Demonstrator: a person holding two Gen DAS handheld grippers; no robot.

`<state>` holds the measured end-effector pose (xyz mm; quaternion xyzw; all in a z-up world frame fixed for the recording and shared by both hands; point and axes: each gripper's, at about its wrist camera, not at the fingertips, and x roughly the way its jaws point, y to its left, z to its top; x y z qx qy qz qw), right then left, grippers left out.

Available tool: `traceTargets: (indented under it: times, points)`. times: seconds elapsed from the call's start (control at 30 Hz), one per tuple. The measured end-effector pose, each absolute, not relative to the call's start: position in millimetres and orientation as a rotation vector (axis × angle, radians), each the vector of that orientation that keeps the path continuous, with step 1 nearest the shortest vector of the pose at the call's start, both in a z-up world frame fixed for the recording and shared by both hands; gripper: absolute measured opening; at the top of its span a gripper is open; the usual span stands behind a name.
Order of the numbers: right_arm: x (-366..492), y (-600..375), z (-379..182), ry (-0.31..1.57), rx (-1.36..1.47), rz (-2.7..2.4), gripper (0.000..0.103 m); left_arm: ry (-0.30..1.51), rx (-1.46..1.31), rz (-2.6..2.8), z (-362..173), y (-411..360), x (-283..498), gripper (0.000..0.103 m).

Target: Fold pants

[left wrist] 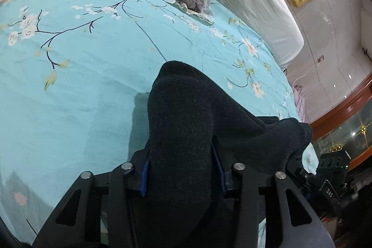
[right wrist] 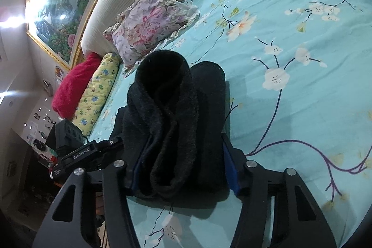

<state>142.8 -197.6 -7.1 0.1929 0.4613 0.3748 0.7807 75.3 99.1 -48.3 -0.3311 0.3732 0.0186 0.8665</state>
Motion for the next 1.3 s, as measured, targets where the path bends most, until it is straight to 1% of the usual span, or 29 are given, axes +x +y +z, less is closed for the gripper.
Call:
traceTargets:
  times: [0.1, 0.3, 0.8, 1.3]
  points:
    - [141, -197, -5, 0.991, 0.417, 0.811, 0.053, 0.779, -0.686, 0.036, -42, 97, 74, 0.035]
    - [139, -197, -1, 0.985, 0.424, 0.811, 0.051, 0.771, -0.672, 0.036, -33, 93, 71, 0.032]
    - [131, -185, 16, 0.962, 0.395, 0.832, 0.048, 0.744, -0.638, 0.047, -13, 90, 52, 0.029]
    - [114, -154, 30, 0.951, 0.355, 0.899, 0.047, 0.684, -0.632, 0.108, 6, 111, 16, 0.029]
